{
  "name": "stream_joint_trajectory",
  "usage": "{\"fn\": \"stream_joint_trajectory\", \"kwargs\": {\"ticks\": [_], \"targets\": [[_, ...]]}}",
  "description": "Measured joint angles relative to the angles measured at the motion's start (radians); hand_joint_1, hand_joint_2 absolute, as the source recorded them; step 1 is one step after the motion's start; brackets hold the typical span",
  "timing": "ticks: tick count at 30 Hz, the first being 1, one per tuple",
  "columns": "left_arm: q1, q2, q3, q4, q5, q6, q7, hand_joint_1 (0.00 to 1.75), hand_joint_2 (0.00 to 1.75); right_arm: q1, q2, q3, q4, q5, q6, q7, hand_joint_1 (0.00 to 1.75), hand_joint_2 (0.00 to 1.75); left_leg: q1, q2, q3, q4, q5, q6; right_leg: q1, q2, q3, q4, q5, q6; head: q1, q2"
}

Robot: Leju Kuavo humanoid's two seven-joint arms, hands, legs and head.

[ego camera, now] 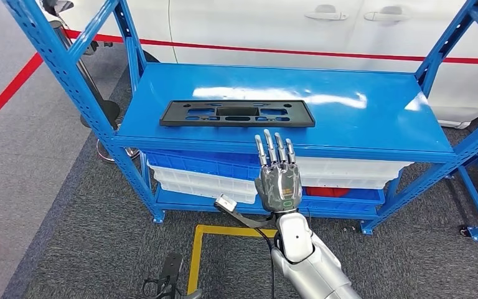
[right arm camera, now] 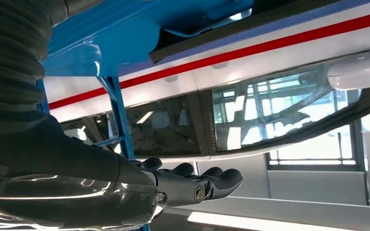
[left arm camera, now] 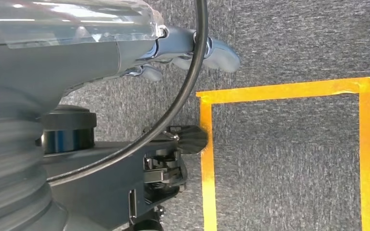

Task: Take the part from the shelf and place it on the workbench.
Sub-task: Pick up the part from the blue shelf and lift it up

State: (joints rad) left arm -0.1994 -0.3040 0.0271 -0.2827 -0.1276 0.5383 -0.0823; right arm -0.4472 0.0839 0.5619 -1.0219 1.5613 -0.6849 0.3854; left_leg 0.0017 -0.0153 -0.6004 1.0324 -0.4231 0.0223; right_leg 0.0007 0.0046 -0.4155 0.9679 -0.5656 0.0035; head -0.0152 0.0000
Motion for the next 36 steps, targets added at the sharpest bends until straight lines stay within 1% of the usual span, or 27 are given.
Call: {"fn": "stream_joint_trajectory", "kwargs": {"ticks": [1,5,10,14,18,23,27,30,33,35,36], "targets": [[0.000,0.000,0.001,0.000,0.003,-0.001,-0.004,0.00,1.75,0.005,0.000,-0.016,-0.007,0.000,0.000,-0.007,0.00,1.75,0.000,0.000,0.000,0.000,0.000,0.000,0.000,0.000,0.000,0.000,0.000,0.000,0.000,0.000],[0.003,0.000,0.007,0.000,0.017,-0.005,-0.028,0.00,0.00,0.035,0.002,-0.059,-0.047,-0.001,0.000,-0.047,0.00,1.75,0.000,0.000,0.000,0.000,0.000,0.000,0.000,0.000,0.000,0.000,0.000,0.000,0.000,0.000],[0.010,0.000,0.024,0.000,0.042,-0.017,-0.066,0.00,0.00,0.109,0.020,-0.104,-0.150,-0.010,0.000,-0.152,0.00,1.75,0.000,0.000,0.000,0.000,0.000,0.000,0.001,0.000,0.000,0.000,0.000,0.000,0.000,0.000],[0.018,0.000,0.039,0.000,0.054,-0.018,-0.078,0.00,0.00,0.168,0.035,-0.125,-0.230,-0.024,0.000,-0.212,0.00,1.75,0.000,0.000,0.000,-0.001,0.000,0.000,0.001,0.000,0.000,0.000,-0.001,0.000,0.000,0.000],[0.021,0.000,0.045,0.000,0.056,-0.017,-0.081,0.00,0.00,0.200,0.043,-0.136,-0.276,-0.025,0.000,-0.227,0.00,1.75,0.000,0.000,0.000,-0.001,0.000,0.000,0.001,0.000,0.000,0.000,-0.001,0.000,0.000,0.000],[0.022,0.000,0.050,0.000,0.056,-0.017,-0.082,0.00,0.00,0.215,0.048,-0.144,-0.301,-0.026,0.000,-0.231,0.00,1.75,0.000,0.000,0.000,0.000,0.000,0.000,-0.001,0.000,0.000,0.000,0.000,0.001,0.000,0.000],[0.023,0.001,0.052,0.000,0.059,-0.016,-0.084,0.00,0.00,0.227,0.056,-0.152,-0.315,-0.042,0.000,-0.265,0.00,1.75,-0.002,0.000,-0.001,0.001,-0.001,0.001,-0.005,0.000,0.000,-0.001,0.000,0.002,0.000,0.000],[0.024,0.001,0.056,0.000,0.060,-0.016,-0.087,0.00,0.00,0.239,0.066,-0.161,-0.324,-0.055,0.000,-0.293,0.00,1.75,-0.006,0.000,-0.002,0.003,-0.003,0.004,-0.008,0.000,-0.001,-0.001,0.000,0.004,0.000,0.000],[0.024,0.001,0.059,0.000,0.060,-0.017,-0.087,0.00,0.00,0.247,0.072,-0.173,-0.327,-0.063,0.000,-0.304,0.00,1.75,-0.010,0.000,-0.005,0.005,-0.007,0.009,-0.010,0.000,-0.001,-0.004,-0.002,0.008,0.000,0.000],[0.024,0.001,0.060,0.000,0.060,-0.017,-0.087,0.00,0.00,0.249,0.076,-0.179,-0.330,-0.067,0.000,-0.310,0.00,1.75,-0.006,0.000,-0.002,-0.003,-0.007,0.015,-0.010,0.000,0.000,-0.006,-0.004,0.013,0.000,0.000],[0.025,0.001,0.060,0.000,0.060,-0.018,-0.087,0.00,0.00,0.250,0.078,-0.181,-0.332,-0.071,0.000,-0.314,0.00,1.75,-0.003,0.001,0.003,-0.011,-0.005,0.019,-0.010,0.000,-0.004,0.006,-0.010,0.016,0.000,0.000]]}}
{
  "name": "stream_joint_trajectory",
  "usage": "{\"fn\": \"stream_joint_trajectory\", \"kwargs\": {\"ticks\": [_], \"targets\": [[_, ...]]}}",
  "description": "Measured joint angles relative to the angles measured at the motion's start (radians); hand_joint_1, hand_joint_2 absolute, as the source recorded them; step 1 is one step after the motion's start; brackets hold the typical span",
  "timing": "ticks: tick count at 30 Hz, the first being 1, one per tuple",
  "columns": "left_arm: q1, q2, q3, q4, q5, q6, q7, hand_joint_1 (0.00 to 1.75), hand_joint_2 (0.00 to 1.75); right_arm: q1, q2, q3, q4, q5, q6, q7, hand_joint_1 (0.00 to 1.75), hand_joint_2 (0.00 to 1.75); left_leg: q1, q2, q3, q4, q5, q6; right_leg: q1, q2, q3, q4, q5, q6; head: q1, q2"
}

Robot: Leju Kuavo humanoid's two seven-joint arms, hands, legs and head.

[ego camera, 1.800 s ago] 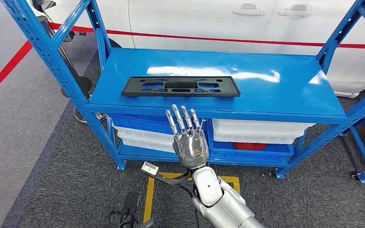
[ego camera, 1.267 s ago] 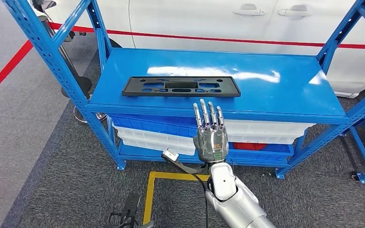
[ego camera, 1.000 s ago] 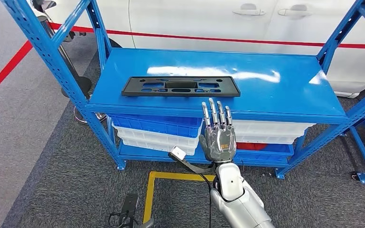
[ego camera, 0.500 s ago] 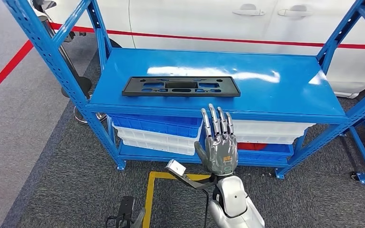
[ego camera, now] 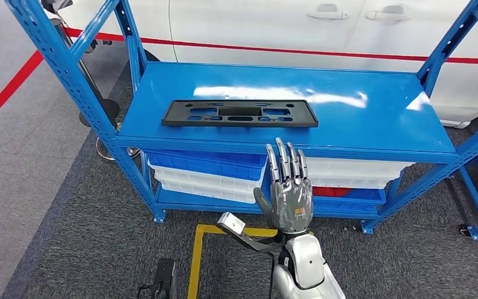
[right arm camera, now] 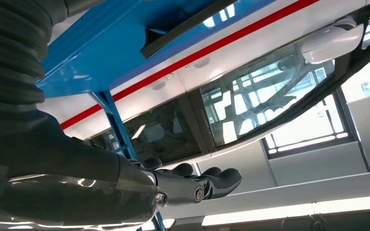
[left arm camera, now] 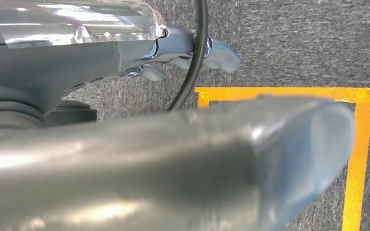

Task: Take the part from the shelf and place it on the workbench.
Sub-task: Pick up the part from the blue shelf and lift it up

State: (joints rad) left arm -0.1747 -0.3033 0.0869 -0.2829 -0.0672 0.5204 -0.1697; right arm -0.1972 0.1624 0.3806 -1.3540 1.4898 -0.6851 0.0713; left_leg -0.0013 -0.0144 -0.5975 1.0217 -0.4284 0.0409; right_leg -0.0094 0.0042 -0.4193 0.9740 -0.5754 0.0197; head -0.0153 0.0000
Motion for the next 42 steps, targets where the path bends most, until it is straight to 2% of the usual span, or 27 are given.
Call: {"fn": "stream_joint_trajectory", "kwargs": {"ticks": [2,4,5,6,7,9,10,11,13,16,17,19,20,21,22,24,25,26,29,31,33,35,36,37,38,40,42], "targets": [[0.001,0.000,0.000,0.000,0.000,-0.001,-0.001,0.00,0.00,0.003,0.003,-0.004,-0.003,-0.006,0.000,-0.007,0.00,1.75,0.006,0.002,0.009,-0.013,0.003,0.007,-0.001,-0.001,-0.048,0.088,-0.037,0.005,0.002,0.000],[0.002,0.000,0.001,0.000,0.000,-0.002,-0.001,0.00,0.00,0.009,0.003,-0.009,-0.004,-0.008,0.000,-0.009,0.00,1.75,0.006,0.002,0.011,-0.015,0.000,0.010,-0.004,-0.001,-0.143,0.234,-0.086,0.009,0.003,0.000],[0.004,0.000,0.001,0.000,0.000,-0.002,-0.001,0.00,0.00,0.014,0.003,-0.012,-0.004,-0.008,0.000,-0.009,0.00,1.75,0.007,0.002,0.013,-0.014,-0.003,0.010,-0.006,-0.001,-0.186,0.287,-0.090,0.011,0.003,0.000],[0.006,0.000,0.001,0.000,0.000,-0.002,-0.001,0.00,0.00,0.019,0.003,-0.015,-0.004,-0.008,0.000,-0.010,0.00,1.75,0.007,0.001,0.017,-0.014,-0.006,0.008,-0.008,-0.001,-0.213,0.305,-0.072,0.012,0.003,0.000],[0.007,0.000,0.002,0.000,0.000,-0.003,-0.001,0.00,0.00,0.022,0.003,-0.017,-0.004,-0.008,0.000,-0.011,0.00,1.75,0.007,-0.001,0.023,-0.013,-0.011,0.005,-0.010,-0.001,-0.220,0.282,-0.031,0.013,0.003,0.000],[0.011,0.000,0.003,0.000,0.000,-0.005,-0.001,0.00,0.00,0.025,0.004,-0.020,-0.004,-0.009,0.000,-0.016,0.00,1.75,0.008,-0.002,0.036,-0.009,-0.025,-0.004,-0.013,-0.001,-0.190,0.161,0.070,0.012,0.003,0.000],[0.011,0.000,0.003,0.000,0.000,-0.007,-0.001,0.00,0.00,0.026,0.004,-0.021,-0.004,-0.009,0.000,-0.018,0.00,1.75,0.007,-0.003,0.040,-0.005,-0.031,-0.009,-0.012,-0.001,-0.173,0.102,0.101,0.010,0.004,0.000],[0.011,0.000,0.003,0.000,0.000,-0.009,-0.001,0.00,0.00,0.028,0.004,-0.022,-0.003,-0.010,0.000,-0.020,0.00,1.75,0.007,-0.004,0.041,-0.003,-0.036,-0.016,-0.010,0.000,-0.163,0.067,0.114,0.007,0.004,0.000],[0.012,0.000,0.004,0.000,0.000,-0.011,-0.002,0.00,0.00,0.032,0.006,-0.024,-0.003,-0.011,0.000,-0.021,0.00,1.75,0.005,-0.005,0.042,-0.002,-0.042,-0.030,-0.004,0.002,-0.161,0.049,0.106,-0.005,0.002,0.000],[0.012,0.001,0.005,-0.001,-0.004,-0.012,-0.003,0.00,0.00,0.038,0.010,-0.028,-0.005,-0.009,0.000,-0.024,0.00,1.75,0.008,0.000,0.034,0.026,-0.063,-0.048,-0.009,0.001,-0.146,0.041,0.100,-0.027,-0.004,0.000],[0.012,0.001,0.005,-0.001,-0.005,-0.012,-0.004,0.00,0.00,0.039,0.012,-0.029,-0.006,-0.008,0.000,-0.025,0.00,1.75,0.010,0.003,0.013,0.071,-0.083,-0.053,-0.010,0.000,-0.138,0.037,0.097,-0.033,-0.006,0.000],[0.013,0.002,0.005,-0.001,-0.007,-0.012,-0.004,0.00,0.00,0.043,0.015,-0.030,-0.006,-0.007,0.000,-0.026,0.00,1.75,0.011,0.006,-0.064,0.208,-0.130,-0.059,-0.008,-0.004,-0.127,0.037,0.087,-0.041,-0.012,0.000],[0.015,0.002,0.006,-0.001,-0.007,-0.012,-0.004,0.00,0.00,0.046,0.015,-0.030,-0.005,-0.007,0.000,-0.027,0.00,1.75,0.012,0.007,-0.104,0.267,-0.140,-0.060,-0.007,-0.004,-0.120,0.037,0.081,-0.043,-0.012,0.000],[0.016,0.003,0.006,-0.001,-0.007,-0.012,-0.003,0.00,0.00,0.048,0.015,-0.031,-0.005,-0.008,0.000,-0.027,0.00,1.75,0.012,0.007,-0.129,0.293,-0.132,-0.060,-0.006,-0.003,-0.112,0.037,0.074,-0.043,-0.012,0.000],[0.018,0.003,0.006,-0.001,-0.007,-0.012,-0.002,0.00,0.00,0.051,0.015,-0.031,-0.005,-0.010,0.000,-0.028,0.00,1.75,0.012,0.007,-0.135,0.280,-0.102,-0.058,-0.005,-0.002,-0.102,0.037,0.066,-0.043,-0.013,0.000],[0.020,0.004,0.006,-0.001,-0.007,-0.012,-0.002,0.00,0.00,0.053,0.017,-0.033,-0.005,-0.016,0.000,-0.029,0.00,1.75,0.011,0.007,-0.097,0.158,-0.010,-0.049,-0.005,0.000,-0.077,0.036,0.047,-0.039,-0.013,0.000],[0.020,0.005,0.006,-0.001,-0.008,-0.012,-0.002,0.00,0.00,0.053,0.018,-0.033,-0.005,-0.019,0.000,-0.031,0.00,1.75,0.008,0.008,-0.072,0.097,0.021,-0.043,-0.003,0.001,-0.067,0.035,0.038,-0.035,-0.012,0.000],[0.020,0.005,0.006,-0.001,-0.008,-0.012,-0.002,0.00,0.00,0.054,0.019,-0.034,-0.005,-0.021,0.000,-0.032,0.00,1.75,0.005,0.009,-0.051,0.051,0.033,-0.036,-0.002,0.001,-0.060,0.034,0.031,-0.030,-0.012,0.000],[0.020,0.005,0.007,-0.001,-0.010,-0.012,-0.001,0.00,0.00,0.056,0.021,-0.036,-0.005,-0.025,0.000,-0.037,0.00,1.75,0.002,0.007,-0.027,0.013,0.011,-0.019,0.002,-0.001,-0.051,0.034,0.028,-0.012,-0.012,0.000],[0.021,0.003,0.007,-0.001,-0.010,-0.012,-0.002,0.00,0.00,0.056,0.022,-0.037,-0.005,-0.025,0.000,-0.039,0.00,1.75,0.007,0.005,-0.007,0.000,0.004,-0.006,0.002,-0.002,-0.061,0.072,0.023,-0.004,-0.009,0.000],[0.021,0.002,0.008,-0.001,-0.011,-0.012,-0.002,0.00,0.00,0.056,0.023,-0.038,-0.005,-0.025,0.000,-0.039,0.00,1.75,0.009,0.005,0.013,-0.010,-0.005,0.003,-0.001,-0.002,-0.120,0.173,-0.010,0.002,-0.004,0.000],[0.021,0.002,0.008,-0.001,-0.012,-0.012,-0.002,0.00,0.00,0.062,0.023,-0.039,-0.004,-0.026,0.000,-0.040,0.00,1.75,0.008,0.005,0.025,-0.011,-0.017,0.007,-0.003,-0.002,-0.209,0.286,-0.050,0.007,-0.003,0.000],[0.023,0.002,0.008,-0.001,-0.013,-0.013,-0.002,0.00,0.00,0.066,0.023,-0.040,-0.003,-0.026,0.000,-0.041,0.00,1.75,0.008,0.004,0.034,-0.011,-0.025,0.007,-0.004,-0.002,-0.242,0.312,-0.050,0.008,-0.003,0.000],[0.024,0.002,0.009,-0.001,-0.014,-0.014,-0.002,0.00,0.00,0.068,0.023,-0.041,-0.003,-0.026,0.000,-0.041,0.00,1.75,0.008,0.003,0.044,-0.010,-0.032,0.006,-0.004,-0.002,-0.259,0.304,-0.028,0.009,-0.002,0.000],[0.025,0.002,0.009,-0.001,-0.014,-0.016,-0.002,0.00,0.00,0.070,0.023,-0.042,-0.003,-0.026,0.000,-0.043,0.00,1.75,0.008,0.003,0.057,-0.010,-0.040,0.004,-0.004,-0.002,-0.259,0.263,0.016,0.009,-0.003,0.000],[0.026,0.001,0.009,-0.001,-0.015,-0.020,-0.001,0.00,0.00,0.070,0.023,-0.042,0.001,-0.033,0.000,-0.047,0.00,1.75,0.007,0.002,0.082,-0.009,-0.056,-0.002,-0.001,-0.002,-0.230,0.136,0.114,0.002,-0.003,0.000],[0.026,0.000,0.009,-0.001,-0.017,-0.024,-0.001,0.00,0.00,0.069,0.023,-0.041,0.015,-0.050,0.000,-0.055,0.00,1.75,0.005,0.001,0.092,-0.009,-0.072,-0.014,0.005,-0.002,-0.211,0.064,0.146,-0.010,-0.003,0.000]]}}
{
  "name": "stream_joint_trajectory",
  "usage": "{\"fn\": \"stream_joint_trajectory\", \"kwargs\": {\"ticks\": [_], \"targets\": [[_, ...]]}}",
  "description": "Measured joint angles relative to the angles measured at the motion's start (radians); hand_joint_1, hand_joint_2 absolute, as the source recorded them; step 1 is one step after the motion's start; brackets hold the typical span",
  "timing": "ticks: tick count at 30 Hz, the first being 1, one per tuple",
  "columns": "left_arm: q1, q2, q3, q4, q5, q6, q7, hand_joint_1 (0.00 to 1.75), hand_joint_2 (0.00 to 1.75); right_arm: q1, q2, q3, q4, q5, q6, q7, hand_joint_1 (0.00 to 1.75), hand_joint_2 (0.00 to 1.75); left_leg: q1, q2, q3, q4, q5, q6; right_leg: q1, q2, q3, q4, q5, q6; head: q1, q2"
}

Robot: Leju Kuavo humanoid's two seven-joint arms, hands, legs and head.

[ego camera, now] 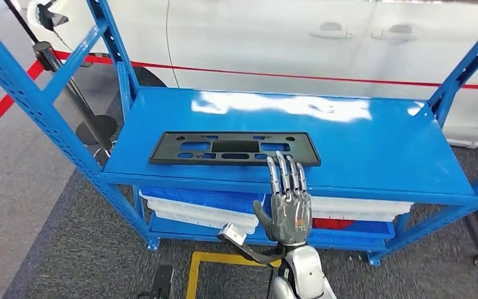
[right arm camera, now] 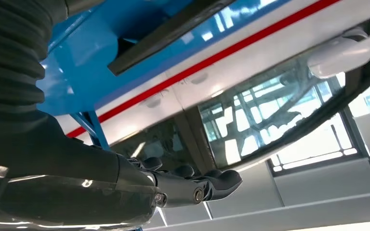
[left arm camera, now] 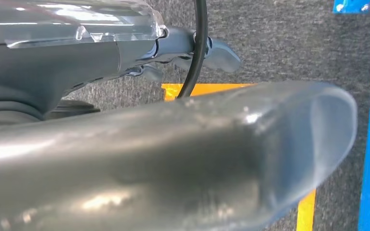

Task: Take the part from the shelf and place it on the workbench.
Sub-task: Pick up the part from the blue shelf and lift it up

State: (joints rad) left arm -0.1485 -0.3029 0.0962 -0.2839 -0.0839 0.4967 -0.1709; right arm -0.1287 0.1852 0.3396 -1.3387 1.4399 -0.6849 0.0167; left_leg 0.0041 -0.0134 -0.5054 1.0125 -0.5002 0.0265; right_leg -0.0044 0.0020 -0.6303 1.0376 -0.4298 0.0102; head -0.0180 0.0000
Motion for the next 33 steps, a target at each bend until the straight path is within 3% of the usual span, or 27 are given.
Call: {"fn": "stream_joint_trajectory", "kwargs": {"ticks": [2,5,11,19,23,33], "targets": [[0.003,0.000,0.000,0.000,-0.001,-0.002,-0.006,0.00,0.00,-0.001,0.000,0.006,0.016,-0.021,0.000,-0.008,0.00,1.75,-0.002,0.001,0.001,0.003,-0.010,-0.004,0.001,0.001,0.007,-0.012,-0.001,-0.006,0.001,0.000],[0.008,0.002,0.000,0.000,-0.002,-0.004,-0.022,0.00,0.00,-0.006,0.000,0.025,0.038,-0.054,0.000,-0.023,0.00,1.75,-0.002,0.003,0.012,-0.004,-0.016,0.007,0.003,0.004,0.014,-0.015,0.003,-0.009,0.000,0.000],[0.012,0.002,-0.001,0.000,-0.014,-0.011,-0.021,0.00,0.00,-0.051,0.000,0.114,0.142,-0.120,0.004,-0.042,0.00,1.75,-0.001,0.004,0.021,-0.019,-0.020,-0.002,0.005,0.004,0.015,-0.014,-0.006,-0.021,-0.001,0.000],[0.012,0.002,-0.005,0.000,-0.027,-0.010,-0.007,0.00,0.00,-0.111,0.003,0.209,0.232,-0.130,0.016,-0.025,0.00,1.75,0.001,0.004,0.023,-0.022,-0.019,-0.019,0.006,0.004,0.018,-0.013,-0.006,-0.023,0.000,0.000],[0.014,0.000,-0.012,-0.015,-0.061,-0.013,0.045,0.00,0.00,-0.164,0.024,0.274,0.267,-0.154,0.052,0.028,0.00,1.75,0.000,0.005,0.024,-0.021,-0.019,-0.019,0.005,0.004,0.019,-0.014,-0.005,-0.023,0.000,0.000],[-0.009,-0.001,-0.028,-0.017,-0.077,-0.016,0.066,0.00,0.00,-0.266,0.062,0.375,0.399,-0.146,0.032,0.027,0.00,1.75,-0.002,0.005,0.026,-0.020,-0.019,-0.019,0.004,0.004,0.022,-0.015,-0.004,-0.023,0.000,0.000]]}}
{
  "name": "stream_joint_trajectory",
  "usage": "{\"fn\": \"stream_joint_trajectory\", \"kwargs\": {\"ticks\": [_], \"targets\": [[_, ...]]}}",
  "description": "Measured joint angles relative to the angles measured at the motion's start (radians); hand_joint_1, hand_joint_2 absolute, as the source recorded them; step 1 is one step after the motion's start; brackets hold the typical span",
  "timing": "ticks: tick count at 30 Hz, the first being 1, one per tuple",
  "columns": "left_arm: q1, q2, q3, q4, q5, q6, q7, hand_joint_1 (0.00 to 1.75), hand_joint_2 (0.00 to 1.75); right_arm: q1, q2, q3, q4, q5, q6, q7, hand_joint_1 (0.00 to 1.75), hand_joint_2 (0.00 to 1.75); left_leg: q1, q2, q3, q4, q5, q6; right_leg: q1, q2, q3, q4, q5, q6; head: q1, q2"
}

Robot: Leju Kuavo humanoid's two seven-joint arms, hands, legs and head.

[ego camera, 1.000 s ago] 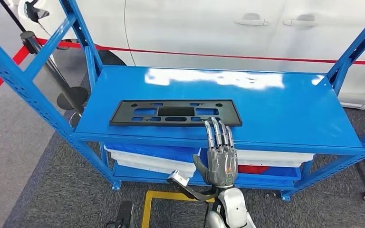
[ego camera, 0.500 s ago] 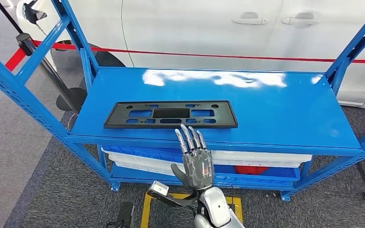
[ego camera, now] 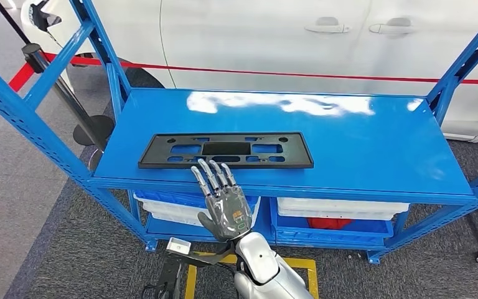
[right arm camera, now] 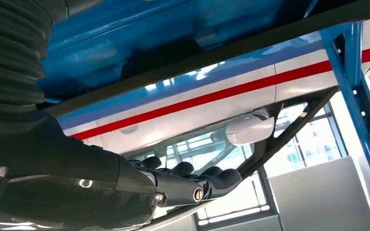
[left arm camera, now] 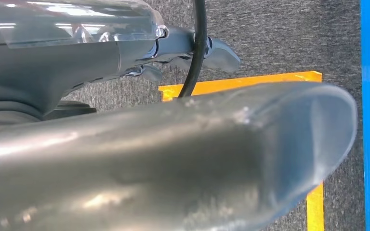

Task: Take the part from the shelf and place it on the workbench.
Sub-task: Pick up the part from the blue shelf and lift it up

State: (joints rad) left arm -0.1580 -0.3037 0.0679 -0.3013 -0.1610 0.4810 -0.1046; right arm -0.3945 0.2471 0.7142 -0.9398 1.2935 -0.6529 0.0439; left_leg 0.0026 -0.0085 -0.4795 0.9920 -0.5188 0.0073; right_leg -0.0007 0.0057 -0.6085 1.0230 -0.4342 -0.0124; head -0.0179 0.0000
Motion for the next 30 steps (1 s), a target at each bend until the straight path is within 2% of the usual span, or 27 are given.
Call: {"fn": "stream_joint_trajectory", "kwargs": {"ticks": [5,14,22,30], "targets": [[-0.005,0.000,-0.011,0.001,-0.021,-0.013,0.024,0.00,0.00,-0.048,0.019,0.027,0.027,0.028,-0.004,0.011,0.00,1.75,0.000,0.000,0.000,0.000,0.000,0.000,0.000,0.000,0.000,0.000,0.000,0.000,0.000,0.000],[-0.032,-0.005,-0.058,0.001,-0.071,-0.035,0.093,0.00,0.00,-0.177,0.082,0.093,0.099,0.006,0.083,0.147,0.00,1.75,0.000,0.000,0.000,0.000,0.000,0.000,0.000,0.000,0.000,0.000,0.000,0.000,0.000,0.000],[-0.050,-0.011,-0.103,0.001,-0.099,-0.052,0.130,0.00,0.00,-0.260,0.086,0.202,0.203,-0.091,0.121,0.240,0.00,1.75,0.000,0.000,0.001,0.000,0.000,0.000,0.000,0.000,0.000,0.000,0.000,0.000,0.000,0.000],[-0.063,-0.012,-0.166,0.001,-0.063,-0.055,0.160,0.00,0.00,-0.305,0.086,0.257,0.302,-0.168,0.169,0.281,0.00,1.75,0.000,0.000,0.001,0.001,0.000,0.000,0.000,0.000,0.000,-0.001,0.000,0.001,0.000,0.000]]}}
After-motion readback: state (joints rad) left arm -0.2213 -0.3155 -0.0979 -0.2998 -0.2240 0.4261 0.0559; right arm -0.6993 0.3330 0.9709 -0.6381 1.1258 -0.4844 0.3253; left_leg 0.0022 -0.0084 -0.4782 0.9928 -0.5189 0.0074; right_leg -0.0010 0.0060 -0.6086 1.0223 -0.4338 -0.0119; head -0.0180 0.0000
